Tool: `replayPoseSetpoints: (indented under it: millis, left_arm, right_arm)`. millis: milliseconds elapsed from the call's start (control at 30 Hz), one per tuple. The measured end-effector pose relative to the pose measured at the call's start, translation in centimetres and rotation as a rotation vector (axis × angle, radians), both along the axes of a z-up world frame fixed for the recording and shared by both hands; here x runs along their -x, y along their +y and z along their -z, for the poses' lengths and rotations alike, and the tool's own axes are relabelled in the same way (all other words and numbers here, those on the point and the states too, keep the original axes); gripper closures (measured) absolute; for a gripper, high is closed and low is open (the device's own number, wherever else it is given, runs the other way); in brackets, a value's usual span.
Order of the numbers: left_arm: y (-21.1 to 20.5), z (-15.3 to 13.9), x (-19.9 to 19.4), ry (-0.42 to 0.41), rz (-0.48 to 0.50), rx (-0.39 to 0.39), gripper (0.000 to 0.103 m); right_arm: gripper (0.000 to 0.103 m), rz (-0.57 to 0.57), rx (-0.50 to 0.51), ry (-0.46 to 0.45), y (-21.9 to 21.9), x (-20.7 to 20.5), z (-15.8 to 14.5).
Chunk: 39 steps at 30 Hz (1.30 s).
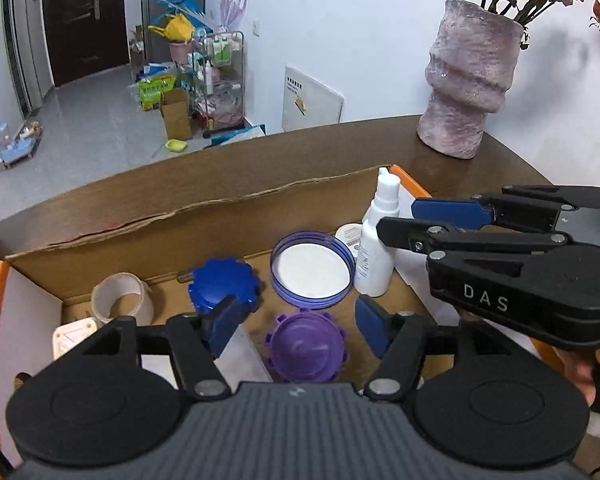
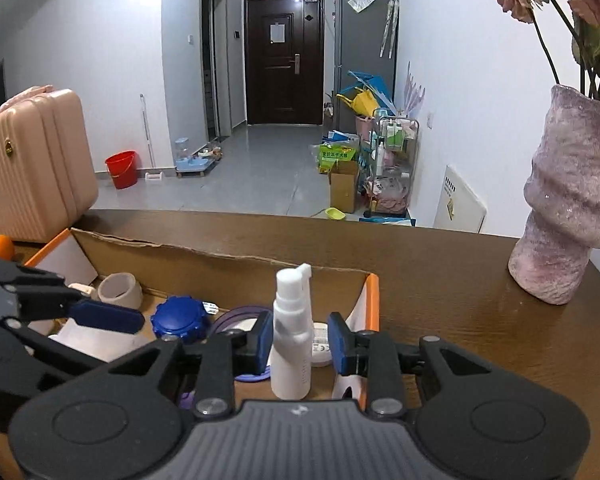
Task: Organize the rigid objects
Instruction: 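Carry the purple cap and white spray bottle into the box and open both tools, then withdraw both tools from the box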
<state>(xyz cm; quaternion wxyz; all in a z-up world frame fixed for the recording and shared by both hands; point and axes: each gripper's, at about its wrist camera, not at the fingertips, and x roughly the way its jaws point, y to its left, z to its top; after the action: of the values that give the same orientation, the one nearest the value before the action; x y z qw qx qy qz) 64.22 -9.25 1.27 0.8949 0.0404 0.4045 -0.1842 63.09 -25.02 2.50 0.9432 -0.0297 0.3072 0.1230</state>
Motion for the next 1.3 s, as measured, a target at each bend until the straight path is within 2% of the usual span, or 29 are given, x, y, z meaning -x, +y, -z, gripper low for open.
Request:
replayPoseSetpoints:
  millis: [200, 367, 467, 600, 733, 833, 933, 1033, 1100, 1167, 1300]
  left_arm:
    - [1.5, -1.1, 1.5, -0.013, -0.044, 0.02, 0.033]
    - [5.3, -4.0, 5.5, -0.073, -0.113, 0.032, 0.029]
    - [7.2, -6.5, 9.2, -0.141, -0.16, 0.013, 0.025]
    - [9.0, -9.2, 16.3, -0.278, -0.203, -0.021, 0.021]
    - [9.7, -9.8, 24.0, -0.362, -0.244, 0.002, 0.017]
    - [9.9, -9.3, 30.2, -0.393, -0.24, 0.057, 0.012]
    - [9.8, -8.0, 35.3, -0.416, -0.237, 0.086, 0.011]
    - [9.5, -6.3, 39.6, -0.397, -0.266, 0.082, 0.009]
    - [9.7, -5.6, 42.3, -0.409, -0.286, 0.094, 0.009]
    - [9.9, -4.7, 45.0, -0.384, -0.296, 0.116, 0.009]
    - [9.7, -3.5, 47.6, -0.359, -0.283, 0.093, 0.009]
  right_arm:
    - [0.074, 0.01, -0.017, -0.024, -0.9, 2.4, -1.7]
    - [0.07, 0.009, -0.017, -0.069, -2.2, 7.0, -5.1]
    - [0.065, 0.011, -0.022, -0.106, -2.8, 11.0, -7.1]
    - [0.056, 0.017, -0.069, -0.167, -3.4, 18.1, -8.6]
    - [0.051, 0.015, -0.078, -0.24, -2.7, 26.3, -7.6]
    - [0.047, 0.003, -0.08, -0.246, -1.6, 31.2, -6.0]
    - [0.046, -0.006, -0.073, -0.233, -0.4, 35.5, -4.0]
    - [0.045, -0.022, -0.079, -0.21, 0.3, 39.7, -1.9]
    - [0.045, -0.029, -0.084, -0.165, 0.4, 41.6, -0.6]
    - [0.045, -0.025, -0.078, -0.14, 0.4, 43.2, 0.2]
    - [0.045, -0.024, -0.078, -0.137, 0.4, 45.1, 0.6]
